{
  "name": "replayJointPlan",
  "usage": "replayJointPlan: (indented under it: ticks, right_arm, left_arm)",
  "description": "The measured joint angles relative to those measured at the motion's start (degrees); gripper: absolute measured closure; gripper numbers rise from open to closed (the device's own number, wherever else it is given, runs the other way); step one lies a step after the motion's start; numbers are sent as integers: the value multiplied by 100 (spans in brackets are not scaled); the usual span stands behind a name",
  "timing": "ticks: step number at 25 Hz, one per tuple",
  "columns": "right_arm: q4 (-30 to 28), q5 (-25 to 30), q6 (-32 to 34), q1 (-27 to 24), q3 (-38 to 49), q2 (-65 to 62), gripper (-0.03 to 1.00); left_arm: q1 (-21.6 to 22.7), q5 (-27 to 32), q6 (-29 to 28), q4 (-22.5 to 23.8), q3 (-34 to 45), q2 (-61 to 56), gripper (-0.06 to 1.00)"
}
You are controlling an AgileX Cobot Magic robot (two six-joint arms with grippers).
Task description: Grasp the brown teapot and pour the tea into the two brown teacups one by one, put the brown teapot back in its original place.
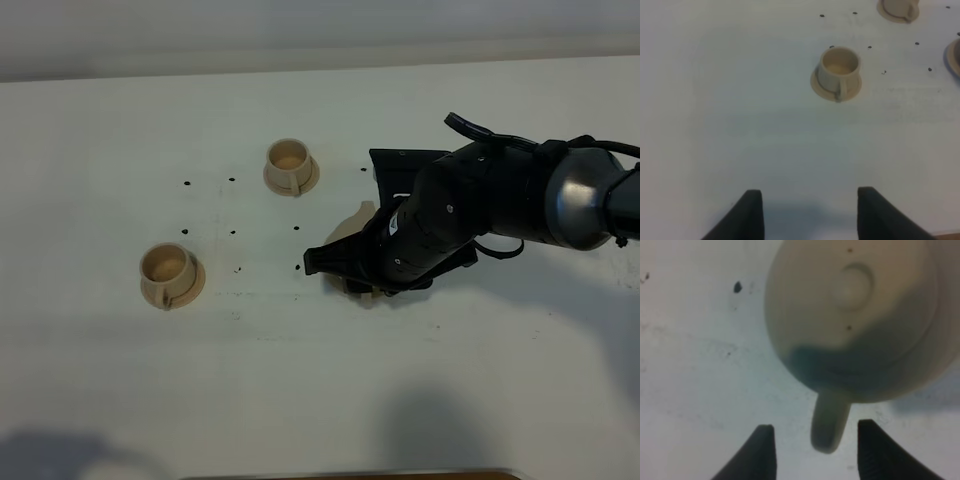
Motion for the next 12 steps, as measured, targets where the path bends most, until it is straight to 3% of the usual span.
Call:
replayJointPlan:
  ticks: [12]
  right_arm:
    - [-728,10,860,0,-5,12,60]
  left_arm:
    - [0,-4,0,0,0,0,46]
